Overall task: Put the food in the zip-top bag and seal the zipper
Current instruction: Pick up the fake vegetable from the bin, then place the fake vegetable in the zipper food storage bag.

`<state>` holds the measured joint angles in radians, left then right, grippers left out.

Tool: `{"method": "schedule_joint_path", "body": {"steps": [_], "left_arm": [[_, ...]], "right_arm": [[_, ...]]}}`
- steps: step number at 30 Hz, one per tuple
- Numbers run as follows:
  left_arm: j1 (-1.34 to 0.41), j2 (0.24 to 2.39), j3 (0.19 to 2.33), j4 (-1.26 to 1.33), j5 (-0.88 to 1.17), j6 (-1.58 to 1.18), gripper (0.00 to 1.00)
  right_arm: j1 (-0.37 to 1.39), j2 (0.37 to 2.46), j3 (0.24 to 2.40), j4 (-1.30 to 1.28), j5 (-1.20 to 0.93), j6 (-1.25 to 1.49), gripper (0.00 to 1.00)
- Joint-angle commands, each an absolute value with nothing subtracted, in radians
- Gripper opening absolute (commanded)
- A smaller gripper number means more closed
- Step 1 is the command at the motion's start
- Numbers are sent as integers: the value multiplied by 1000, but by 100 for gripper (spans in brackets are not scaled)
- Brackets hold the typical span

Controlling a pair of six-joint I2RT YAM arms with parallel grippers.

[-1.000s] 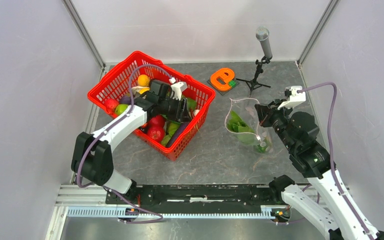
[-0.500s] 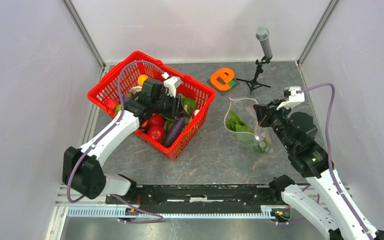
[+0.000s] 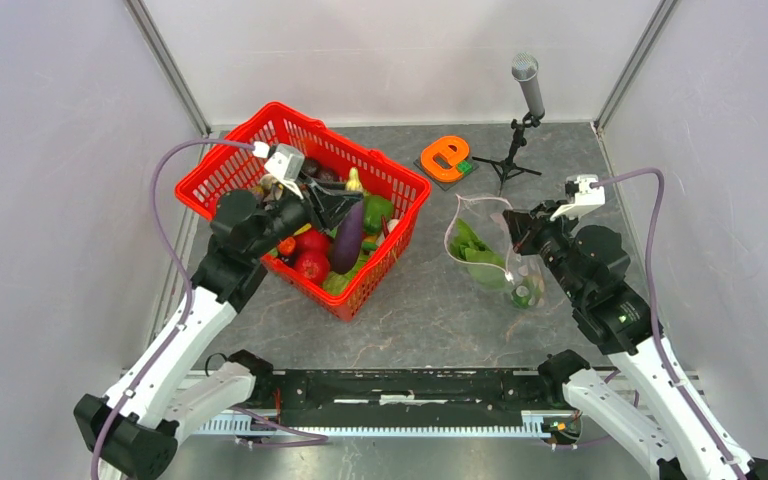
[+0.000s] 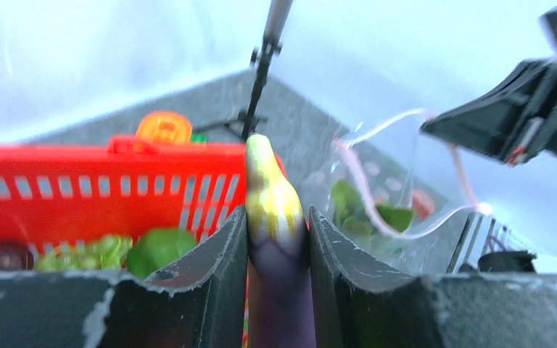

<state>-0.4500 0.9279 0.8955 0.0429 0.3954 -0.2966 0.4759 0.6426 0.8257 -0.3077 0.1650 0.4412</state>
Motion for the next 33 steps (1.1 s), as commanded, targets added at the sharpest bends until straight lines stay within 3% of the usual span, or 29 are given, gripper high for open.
{"method": "schedule_joint_path", "body": {"steps": [1, 8, 14, 22, 33], "left_arm": [[-447, 876, 884, 321, 459, -361, 7], [-448, 864, 815, 783, 517, -544, 6], [-506, 1017, 845, 1179, 561, -711, 4], [-763, 1220, 858, 1288, 467, -487, 3], [-917, 1502, 918, 1504, 213, -366, 2]], "right_arm": [[476, 645, 818, -261, 141, 459, 10], [476, 652, 800, -230, 105, 484, 10], [476, 654, 784, -192, 63, 510, 10], [476, 657, 776, -146, 3, 559, 9], [476, 634, 787, -151, -26, 582, 10]]}}
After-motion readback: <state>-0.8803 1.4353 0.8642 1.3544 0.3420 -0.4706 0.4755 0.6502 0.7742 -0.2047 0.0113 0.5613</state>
